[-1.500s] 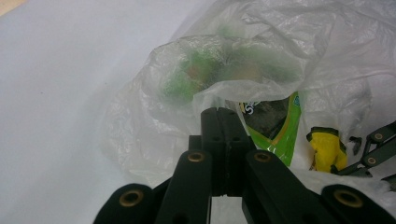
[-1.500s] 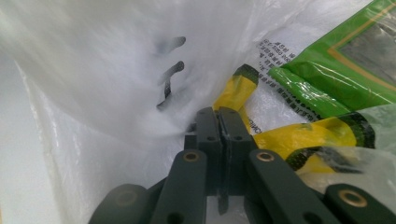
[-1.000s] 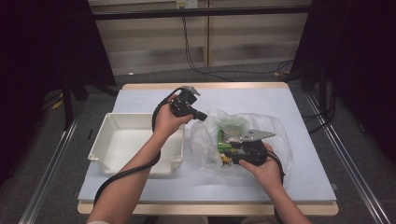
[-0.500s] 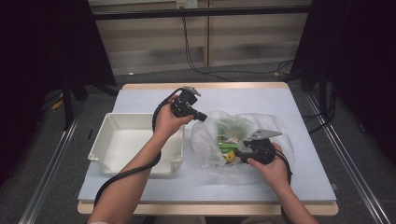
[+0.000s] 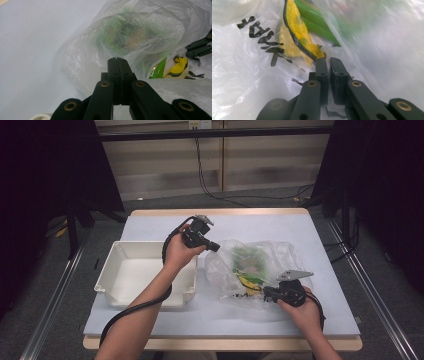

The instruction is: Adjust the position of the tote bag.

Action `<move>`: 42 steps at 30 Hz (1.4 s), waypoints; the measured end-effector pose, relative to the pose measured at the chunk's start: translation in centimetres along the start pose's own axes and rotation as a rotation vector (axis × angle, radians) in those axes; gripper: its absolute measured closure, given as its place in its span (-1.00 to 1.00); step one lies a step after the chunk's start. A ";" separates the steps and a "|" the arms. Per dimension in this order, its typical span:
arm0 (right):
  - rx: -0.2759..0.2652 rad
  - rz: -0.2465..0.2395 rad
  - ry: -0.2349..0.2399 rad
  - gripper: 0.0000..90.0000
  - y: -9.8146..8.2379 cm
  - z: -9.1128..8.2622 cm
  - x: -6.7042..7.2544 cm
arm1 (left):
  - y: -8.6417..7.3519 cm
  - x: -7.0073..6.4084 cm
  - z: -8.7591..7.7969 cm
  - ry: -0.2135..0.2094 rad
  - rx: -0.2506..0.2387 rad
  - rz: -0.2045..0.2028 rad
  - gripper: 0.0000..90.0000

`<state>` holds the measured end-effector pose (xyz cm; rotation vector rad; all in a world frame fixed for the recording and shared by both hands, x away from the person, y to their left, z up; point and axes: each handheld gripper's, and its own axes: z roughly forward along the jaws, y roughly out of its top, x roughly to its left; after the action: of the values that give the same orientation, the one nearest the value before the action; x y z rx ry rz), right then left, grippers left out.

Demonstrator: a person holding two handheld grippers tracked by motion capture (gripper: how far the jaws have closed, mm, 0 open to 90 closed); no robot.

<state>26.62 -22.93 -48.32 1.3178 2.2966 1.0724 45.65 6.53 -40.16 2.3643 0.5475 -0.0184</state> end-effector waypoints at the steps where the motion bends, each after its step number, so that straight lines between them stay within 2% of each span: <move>1: 0.001 0.006 0.001 0.92 -0.1 -0.2 0.0 | -0.1 -0.1 0.1 -0.003 -0.016 -0.006 1.00; 5: 0.014 0.006 -0.003 0.89 -0.8 -0.9 0.2 | 0.0 -0.3 0.0 -0.004 -0.016 -0.003 1.00; 7: 0.013 -0.001 -0.008 0.83 -1.0 -1.1 0.4 | 0.0 -0.4 0.0 -0.009 -0.020 0.007 1.00; 8: 0.014 -0.004 -0.009 0.77 -0.9 -1.1 0.4 | 0.1 -0.5 0.0 -0.004 -0.024 -0.003 1.00; 9: 0.004 -0.009 -0.012 0.69 -0.9 -1.2 0.5 | 0.1 -0.6 -0.1 -0.002 -0.014 0.002 1.00; 10: -0.004 -0.006 -0.013 0.62 -0.7 -1.3 0.6 | 0.1 -0.7 -0.1 -0.017 -0.030 0.002 1.00; 11: -0.016 -0.005 -0.017 0.58 -0.5 -1.4 0.7 | 0.2 -0.8 -0.2 -0.003 -0.024 0.004 1.00; 15: -0.077 -0.018 -0.017 0.47 0.8 -1.8 0.9 | 0.2 -1.0 -0.7 -0.028 -0.057 -0.013 1.00; 17: -0.103 -0.027 -0.027 0.42 1.6 -1.8 1.1 | 0.2 -1.2 -0.8 -0.037 -0.073 -0.030 0.90; 19: -0.122 -0.022 -0.016 0.41 2.3 -1.6 1.2 | 0.3 -1.4 -1.2 -0.029 -0.075 -0.015 0.74; 22: -0.134 -0.039 -0.009 0.35 3.1 -1.1 1.5 | 0.3 -2.0 -1.7 -0.029 -0.103 -0.018 0.54; 23: -0.130 -0.043 0.000 0.35 3.3 -0.8 1.6 | 0.4 -2.1 -2.0 -0.035 -0.100 -0.009 0.53; 26: -0.121 -0.062 0.033 0.37 3.6 0.0 1.9 | 0.5 -2.4 -2.5 -0.026 -0.123 -0.024 0.33; 27: -0.114 -0.065 0.040 0.40 3.7 0.2 2.1 | 0.5 -2.5 -2.7 -0.017 -0.133 -0.017 0.27; 28: -0.108 -0.066 0.050 0.43 3.7 0.5 2.2 | 0.5 -2.8 -2.8 -0.024 -0.143 -0.027 0.25; 31: -0.091 -0.071 0.066 0.55 3.7 1.0 2.4 | 0.6 -4.1 -2.9 -0.035 -0.124 -0.001 0.30; 32: -0.082 -0.073 0.068 0.60 3.6 1.2 2.4 | 0.7 -4.5 -3.0 -0.036 -0.103 0.019 0.30; 33: -0.075 -0.077 0.068 0.66 3.6 1.3 2.4 | 0.8 -5.1 -2.9 -0.040 -0.119 0.033 0.30; 34: -0.069 -0.091 0.076 0.70 3.6 1.4 2.5 | 0.9 -5.5 -3.0 -0.038 -0.108 0.045 0.34; 36: -0.061 -0.090 0.094 0.74 3.6 1.7 2.8 | 1.0 -6.5 -3.1 -0.049 -0.129 0.059 0.42; 37: -0.052 -0.085 0.104 0.80 3.5 1.9 2.9 | 1.1 -7.0 -3.0 -0.049 -0.132 0.060 0.53; 38: -0.035 -0.091 0.110 0.85 3.5 2.1 3.0 | 1.1 -7.4 -3.0 -0.043 -0.134 0.062 0.55; 41: -0.019 -0.103 0.151 0.94 3.2 2.4 3.4 | 0.8 -8.3 -2.6 -0.065 -0.141 0.054 0.72; 42: -0.009 -0.119 0.152 0.96 3.2 2.5 3.6 | 0.7 -8.7 -2.4 -0.071 -0.141 0.051 0.76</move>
<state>28.06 -17.84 -47.29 1.1150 2.4411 1.1776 37.72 4.29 -36.53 2.2301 0.4400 -0.0389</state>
